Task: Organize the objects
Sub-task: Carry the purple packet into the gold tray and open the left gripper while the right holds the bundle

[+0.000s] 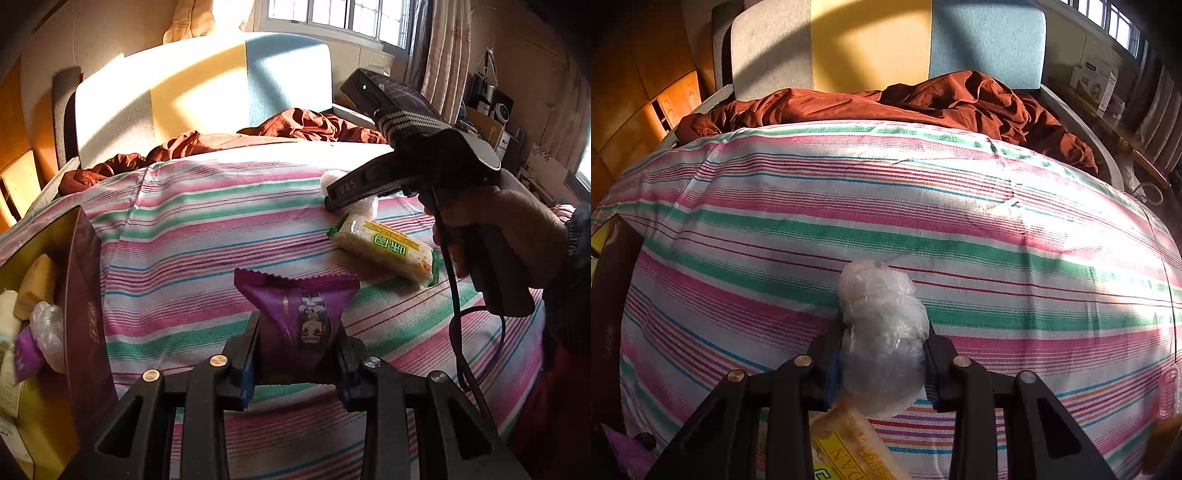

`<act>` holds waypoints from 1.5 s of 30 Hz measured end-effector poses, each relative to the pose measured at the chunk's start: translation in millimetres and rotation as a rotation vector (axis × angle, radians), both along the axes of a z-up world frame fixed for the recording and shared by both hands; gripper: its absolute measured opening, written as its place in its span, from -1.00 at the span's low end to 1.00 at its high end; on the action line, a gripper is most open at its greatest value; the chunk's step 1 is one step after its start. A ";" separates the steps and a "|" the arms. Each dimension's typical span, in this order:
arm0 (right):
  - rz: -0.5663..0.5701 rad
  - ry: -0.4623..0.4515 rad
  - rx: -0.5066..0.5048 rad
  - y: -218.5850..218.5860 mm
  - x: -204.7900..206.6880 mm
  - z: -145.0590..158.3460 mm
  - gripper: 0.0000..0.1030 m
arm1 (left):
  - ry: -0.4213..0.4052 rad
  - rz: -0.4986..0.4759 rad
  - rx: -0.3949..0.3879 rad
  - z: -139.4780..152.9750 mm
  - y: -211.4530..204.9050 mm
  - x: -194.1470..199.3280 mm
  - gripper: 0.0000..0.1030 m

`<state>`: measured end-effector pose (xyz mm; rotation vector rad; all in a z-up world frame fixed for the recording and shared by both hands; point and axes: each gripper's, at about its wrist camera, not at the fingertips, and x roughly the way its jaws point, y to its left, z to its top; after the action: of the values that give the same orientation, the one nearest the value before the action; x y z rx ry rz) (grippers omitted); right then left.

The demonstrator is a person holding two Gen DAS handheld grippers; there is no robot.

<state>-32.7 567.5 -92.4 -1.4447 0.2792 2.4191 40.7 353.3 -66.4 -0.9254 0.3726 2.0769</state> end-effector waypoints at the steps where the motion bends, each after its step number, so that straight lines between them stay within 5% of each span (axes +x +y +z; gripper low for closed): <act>1: 0.001 0.000 0.004 -0.4 0.1 0.1 -0.33 | 0.010 0.006 0.010 6.2 -3.1 0.1 -0.35; 12: 0.008 0.004 0.034 -4.0 0.6 -0.2 -0.33 | 0.065 0.097 0.048 60.3 -57.7 -19.0 -0.35; 27: 0.012 -0.007 0.048 -7.0 -0.5 0.2 -0.33 | -0.174 0.540 0.163 56.4 -223.2 -136.6 -0.34; 38: 0.017 -0.011 0.054 -7.7 -1.3 0.3 -0.32 | -0.243 0.531 0.135 39.5 -205.9 -181.7 -0.32; 41: 0.019 -0.011 0.055 -7.4 -1.6 0.2 -0.33 | -0.233 0.532 0.102 34.1 -196.4 -190.1 0.08; 45: 0.022 -0.012 0.057 -7.6 -2.0 0.1 -0.32 | -0.250 0.566 0.101 27.2 -204.1 -191.0 0.10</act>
<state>-34.7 560.0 -92.4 -1.4440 0.1907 2.4142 -150.3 149.2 -39.2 -1.3213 -0.1478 2.4086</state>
